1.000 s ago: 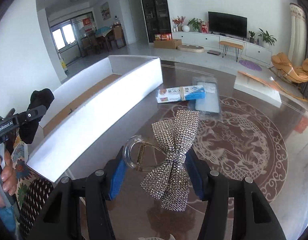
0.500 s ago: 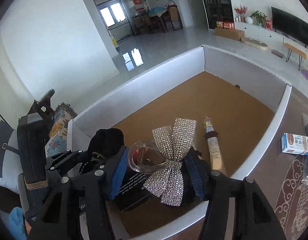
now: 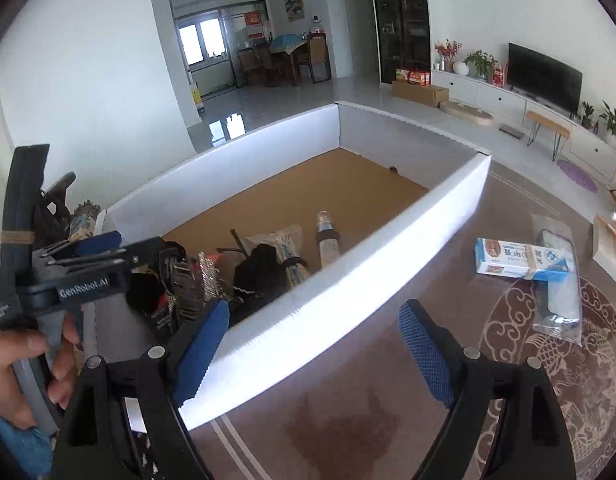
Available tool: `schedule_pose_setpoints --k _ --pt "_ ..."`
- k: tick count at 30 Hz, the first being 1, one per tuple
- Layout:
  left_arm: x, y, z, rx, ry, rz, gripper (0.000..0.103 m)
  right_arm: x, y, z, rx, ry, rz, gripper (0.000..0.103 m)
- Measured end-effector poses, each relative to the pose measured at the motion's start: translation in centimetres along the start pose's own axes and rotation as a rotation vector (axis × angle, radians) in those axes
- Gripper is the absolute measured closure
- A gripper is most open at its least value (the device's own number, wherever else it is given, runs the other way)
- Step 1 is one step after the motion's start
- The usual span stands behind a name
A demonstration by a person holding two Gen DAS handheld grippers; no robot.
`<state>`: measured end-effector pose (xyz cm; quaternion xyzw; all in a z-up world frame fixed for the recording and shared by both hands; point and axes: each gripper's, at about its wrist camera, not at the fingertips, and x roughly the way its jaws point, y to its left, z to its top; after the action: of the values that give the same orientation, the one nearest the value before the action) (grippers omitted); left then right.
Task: Organize objects
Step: 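Lower the slipper and bow clip into the white bin and open both tools, then withdraw both open tools back over the table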
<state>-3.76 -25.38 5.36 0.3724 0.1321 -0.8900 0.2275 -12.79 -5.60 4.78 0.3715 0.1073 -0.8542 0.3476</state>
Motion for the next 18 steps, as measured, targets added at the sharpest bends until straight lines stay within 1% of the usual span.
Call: schedule_pose_setpoints --k 2,4,7,10,14,16,18 --pt "-1.6 -1.5 -0.7 0.002 -0.037 -0.043 0.019 -1.1 -2.9 -3.1 0.014 0.013 -0.085 0.014" --pt "-3.0 -3.3 -1.6 0.02 -0.062 -0.099 0.013 -2.6 -6.3 -6.2 0.04 0.035 -0.178 0.014" --pt "-4.6 -6.7 -2.6 0.071 -0.084 -0.172 0.013 -4.8 -11.4 -10.5 0.122 0.077 -0.281 0.014" --pt "-6.0 -10.1 -3.9 0.129 -0.096 -0.244 0.013 -6.6 -15.2 -14.2 0.197 0.112 -0.366 0.014" --pt "-7.4 -13.9 -5.9 0.193 -0.086 -0.337 0.013 -8.6 -17.8 -17.5 0.27 0.128 -0.417 0.014" --pt "-7.7 -15.7 -7.2 0.234 -0.069 -0.381 0.013 -8.9 -18.3 -18.3 0.292 0.137 -0.421 0.014" --pt "-8.0 -17.5 -8.6 0.287 -0.051 -0.404 0.013 -8.9 -18.3 -18.9 0.312 0.141 -0.414 0.014"
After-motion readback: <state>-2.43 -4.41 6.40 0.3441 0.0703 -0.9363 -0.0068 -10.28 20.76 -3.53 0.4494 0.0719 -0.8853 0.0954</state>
